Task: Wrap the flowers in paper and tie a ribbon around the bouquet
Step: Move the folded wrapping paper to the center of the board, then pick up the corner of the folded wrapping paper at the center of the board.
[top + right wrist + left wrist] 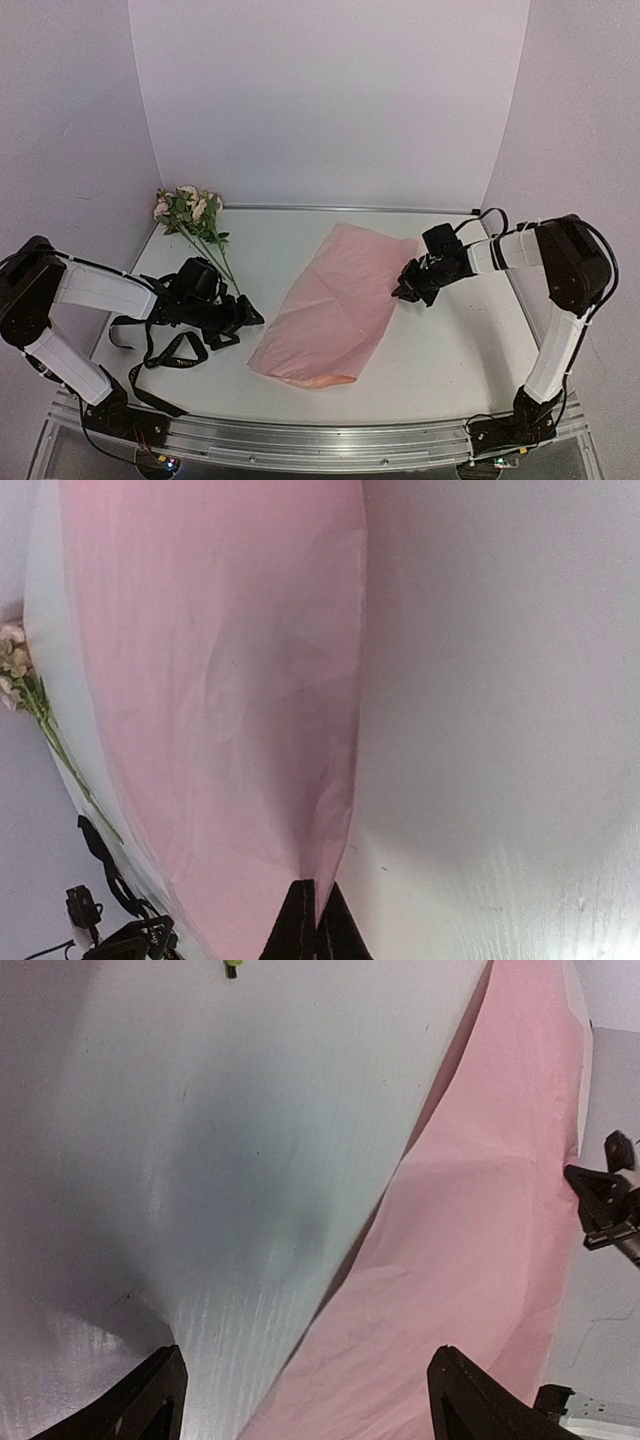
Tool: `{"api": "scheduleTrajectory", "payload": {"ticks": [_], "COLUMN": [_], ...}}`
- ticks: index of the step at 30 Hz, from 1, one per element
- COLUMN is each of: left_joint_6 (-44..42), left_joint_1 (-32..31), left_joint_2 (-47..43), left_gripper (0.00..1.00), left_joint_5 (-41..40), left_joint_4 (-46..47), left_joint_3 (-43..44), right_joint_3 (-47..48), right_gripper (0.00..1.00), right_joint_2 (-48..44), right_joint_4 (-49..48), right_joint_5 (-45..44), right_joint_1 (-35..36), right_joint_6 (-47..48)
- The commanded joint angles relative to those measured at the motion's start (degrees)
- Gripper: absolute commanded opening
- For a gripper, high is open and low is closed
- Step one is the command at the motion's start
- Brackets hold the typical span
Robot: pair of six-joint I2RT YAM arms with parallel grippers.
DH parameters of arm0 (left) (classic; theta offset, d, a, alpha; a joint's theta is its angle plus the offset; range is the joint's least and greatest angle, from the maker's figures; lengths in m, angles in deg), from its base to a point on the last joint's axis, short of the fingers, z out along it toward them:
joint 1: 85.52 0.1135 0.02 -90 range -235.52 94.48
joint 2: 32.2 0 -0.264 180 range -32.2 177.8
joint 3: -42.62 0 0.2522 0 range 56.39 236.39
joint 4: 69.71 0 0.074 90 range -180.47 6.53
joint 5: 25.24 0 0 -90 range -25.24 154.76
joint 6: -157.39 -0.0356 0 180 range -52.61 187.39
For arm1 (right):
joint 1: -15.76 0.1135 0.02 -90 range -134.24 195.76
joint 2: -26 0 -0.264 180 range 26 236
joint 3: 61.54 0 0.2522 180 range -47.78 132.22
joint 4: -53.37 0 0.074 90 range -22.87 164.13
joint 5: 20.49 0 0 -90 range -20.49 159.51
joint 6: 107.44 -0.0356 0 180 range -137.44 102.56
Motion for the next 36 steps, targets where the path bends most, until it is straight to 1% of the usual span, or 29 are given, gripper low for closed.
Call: {"api": "scheduleTrajectory", "payload": {"ticks": [1,4,6,10,11,13,15,18,20,23,24,26,28,33,36], "left_joint_6": [-7.9,-10.9,-12.3,-15.5,-16.2,-17.0,-17.0,-17.1,-17.6,-18.5,-18.7,-19.0,-19.3,-18.9,-17.7], "left_joint_1": [0.0,0.2,0.9,2.0,2.1,2.2,2.2,2.2,2.2,2.2,2.2,2.2,2.1,1.7,0.6], "left_joint_2": [-3.2,-3.5,-3.1,-0.6,0.1,1.1,1.4,1.6,1.7,2.7,2.9,3.8,4.4,6.2,7.9], "left_gripper": [0.87,0.90,0.91,0.92,0.92,0.92,0.92,0.92,0.93,0.94,0.94,0.94,0.94,0.94,0.93], "left_joint_5": [-2.9,-3.0,-2.6,0.2,0.7,1.6,2.3,3.2,3.8,4.6,5.0,5.5,5.6,5.5,4.8], "left_joint_4": [-5.9,-7.3,-7.1,-5.6,-5.5,-5.0,-4.1,-2.7,-2.0,-1.5,-1.3,-0.7,-0.6,0.0,2.1], "left_joint_3": [3.4,4.3,4.6,6.2,6.7,7.3,6.9,6.1,5.8,5.8,5.7,5.7,6.0,6.2,7.0], "right_joint_3": [9.9,15.8,17.3,18.2,18.0,17.2,15.5,10.9,7.3,3.6,2.0,-1.9,-4.3,-7.7,-8.6], "right_gripper": [0.00,0.00,0.06,0.31,0.39,0.60,0.73,0.83,0.90,0.97,0.98,0.98,0.98,0.98,0.94], "right_joint_2": [3.1,5.5,6.1,5.0,4.2,1.9,-1.2,-7.5,-11.3,-14.3,-15.0,-16.2,-17.1,-18.4,-17.2], "right_joint_4": [16.4,23.8,25.9,30.5,31.5,33.6,35.4,37.1,37.1,36.8,36.0,32.6,31.1,27.6,25.0], "right_joint_5": [6.9,8.8,8.7,2.5,0.3,-5.3,-10.9,-17.4,-20.2,-23.0,-23.1,-22.6,-24.1,-27.0,-26.2], "right_joint_1": [-1.7,-1.7,-1.6,-0.6,0.0,1.1,2.1,3.9,6.5,12.5,14.1,17.4,20.1,25.2,26.9], "right_joint_6": [19.5,25.0,25.9,26.8,27.0,26.6,25.8,24.2,22.2,18.1,16.0,11.1,8.0,2.7,0.8]}}
